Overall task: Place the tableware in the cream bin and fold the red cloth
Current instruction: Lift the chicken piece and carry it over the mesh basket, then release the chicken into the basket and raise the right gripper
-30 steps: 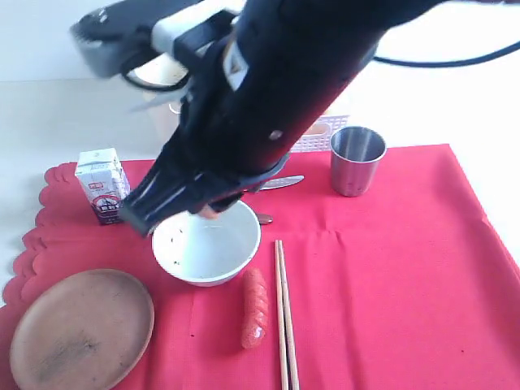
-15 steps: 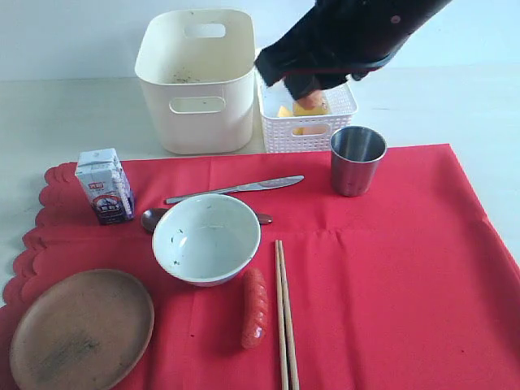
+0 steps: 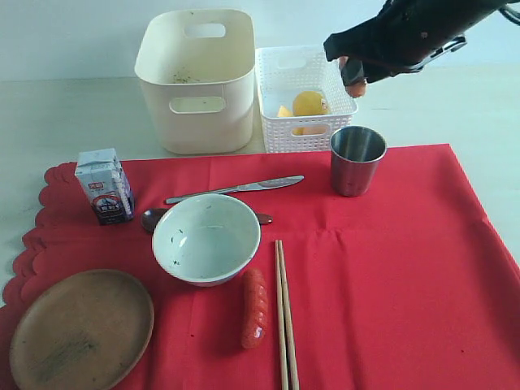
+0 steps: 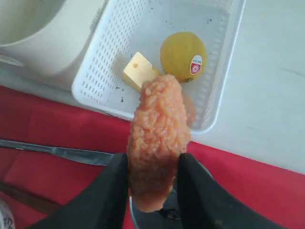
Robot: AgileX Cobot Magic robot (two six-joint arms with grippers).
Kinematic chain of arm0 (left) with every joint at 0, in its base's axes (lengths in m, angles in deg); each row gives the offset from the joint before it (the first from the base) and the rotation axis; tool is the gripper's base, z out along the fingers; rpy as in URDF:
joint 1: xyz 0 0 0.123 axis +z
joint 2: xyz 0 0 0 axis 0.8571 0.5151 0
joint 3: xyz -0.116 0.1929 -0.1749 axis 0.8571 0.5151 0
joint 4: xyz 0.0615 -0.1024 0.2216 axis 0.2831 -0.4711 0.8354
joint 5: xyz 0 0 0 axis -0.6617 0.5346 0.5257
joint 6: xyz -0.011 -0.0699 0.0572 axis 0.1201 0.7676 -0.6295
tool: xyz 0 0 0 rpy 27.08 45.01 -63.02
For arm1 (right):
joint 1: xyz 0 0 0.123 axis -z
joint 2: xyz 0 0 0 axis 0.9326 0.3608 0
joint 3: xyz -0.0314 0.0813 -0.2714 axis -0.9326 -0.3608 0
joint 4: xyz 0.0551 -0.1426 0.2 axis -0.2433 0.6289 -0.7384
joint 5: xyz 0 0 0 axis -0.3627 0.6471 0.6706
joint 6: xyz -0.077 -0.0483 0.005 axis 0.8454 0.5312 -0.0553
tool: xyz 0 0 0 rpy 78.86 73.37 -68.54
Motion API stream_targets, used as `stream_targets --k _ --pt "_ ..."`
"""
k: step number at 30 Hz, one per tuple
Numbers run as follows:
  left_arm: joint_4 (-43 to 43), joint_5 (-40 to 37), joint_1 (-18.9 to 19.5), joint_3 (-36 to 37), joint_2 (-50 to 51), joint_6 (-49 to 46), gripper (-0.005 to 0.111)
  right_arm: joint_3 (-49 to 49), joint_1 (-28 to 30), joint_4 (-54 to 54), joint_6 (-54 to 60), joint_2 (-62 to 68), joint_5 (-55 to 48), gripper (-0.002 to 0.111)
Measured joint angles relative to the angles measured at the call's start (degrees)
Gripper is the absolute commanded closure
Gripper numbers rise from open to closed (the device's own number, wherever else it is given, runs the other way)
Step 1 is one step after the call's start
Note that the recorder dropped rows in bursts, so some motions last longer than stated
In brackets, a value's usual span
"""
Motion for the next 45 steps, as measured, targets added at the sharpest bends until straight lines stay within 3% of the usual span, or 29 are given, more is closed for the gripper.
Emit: stream_targets --k 19,29,33,45 --pt "0.0 0.0 0.0 0.0 0.0 0.0 0.107 26.3 0.2 -1.6 2.1 24.1 1.2 0.108" --pt "0.0 0.0 0.0 0.0 0.0 0.0 0.107 31.8 0.2 -2.9 4.0 30.9 1.4 0.107" --pt "0.0 0.0 0.0 0.0 0.0 0.0 0.107 31.9 0.2 -3.0 4.7 31.8 1.3 0.096" --pt "0.0 0.0 0.0 0.0 0.0 0.0 0.107 31.9 0.2 -4.1 6.1 33.3 -0.1 0.042"
